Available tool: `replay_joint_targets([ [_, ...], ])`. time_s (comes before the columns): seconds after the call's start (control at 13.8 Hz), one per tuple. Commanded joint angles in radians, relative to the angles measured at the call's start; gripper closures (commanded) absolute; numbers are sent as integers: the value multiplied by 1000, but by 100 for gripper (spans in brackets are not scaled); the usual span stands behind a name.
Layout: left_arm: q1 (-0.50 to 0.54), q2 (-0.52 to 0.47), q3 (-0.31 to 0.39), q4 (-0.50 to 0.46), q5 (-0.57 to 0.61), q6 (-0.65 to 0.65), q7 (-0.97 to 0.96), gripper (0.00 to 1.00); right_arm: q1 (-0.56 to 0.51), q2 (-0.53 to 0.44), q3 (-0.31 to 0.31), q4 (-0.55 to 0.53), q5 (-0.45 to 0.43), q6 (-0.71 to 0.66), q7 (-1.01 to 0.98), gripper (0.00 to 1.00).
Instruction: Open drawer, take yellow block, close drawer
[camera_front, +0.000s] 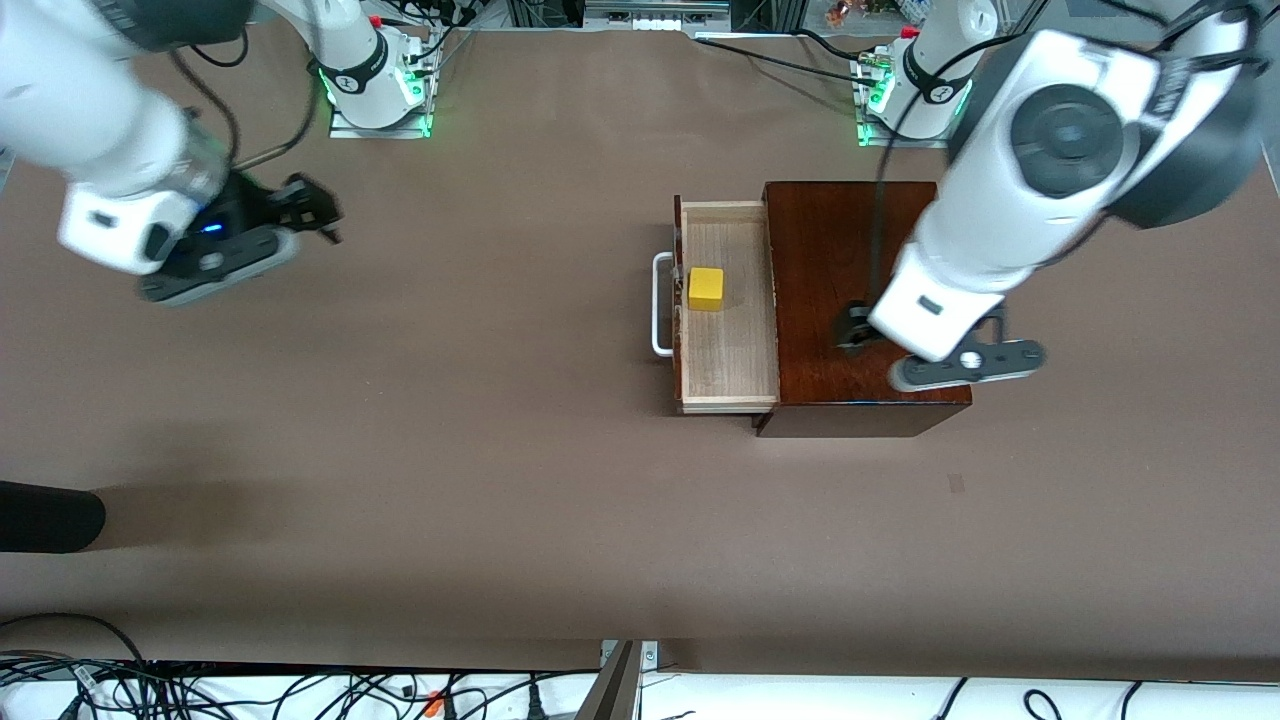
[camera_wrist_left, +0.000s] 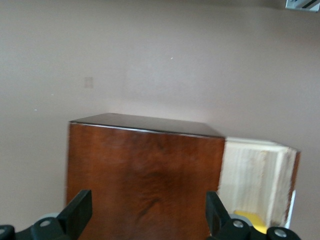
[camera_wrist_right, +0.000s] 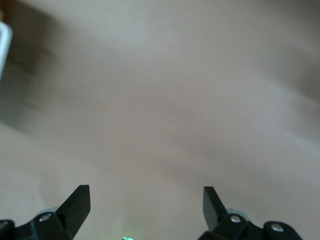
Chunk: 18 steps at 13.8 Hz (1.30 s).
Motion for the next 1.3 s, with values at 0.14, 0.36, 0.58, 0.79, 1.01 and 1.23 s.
replay_joint_targets([
  [0.14,-52,-221,233,-222,-131,12,268,0,63,8,193,0,-24,45,-20,0],
  [0.36,-75,-273,292,-264,-138,9,295,0,206,69,193,4,-50,126,-22,0],
  [0.58,-58,-288,298,-278,-138,6,338,0,332,157,193,15,-50,229,-34,0],
  [0.79,-36,-290,294,-273,-139,5,342,0,404,321,193,145,-87,295,-144,0],
  [1.01,-35,-291,292,-273,-139,-9,345,0,479,465,193,282,-162,324,-155,0],
  [1.23,-56,-302,333,-275,-154,-15,382,0,513,539,193,302,-231,430,-161,0],
])
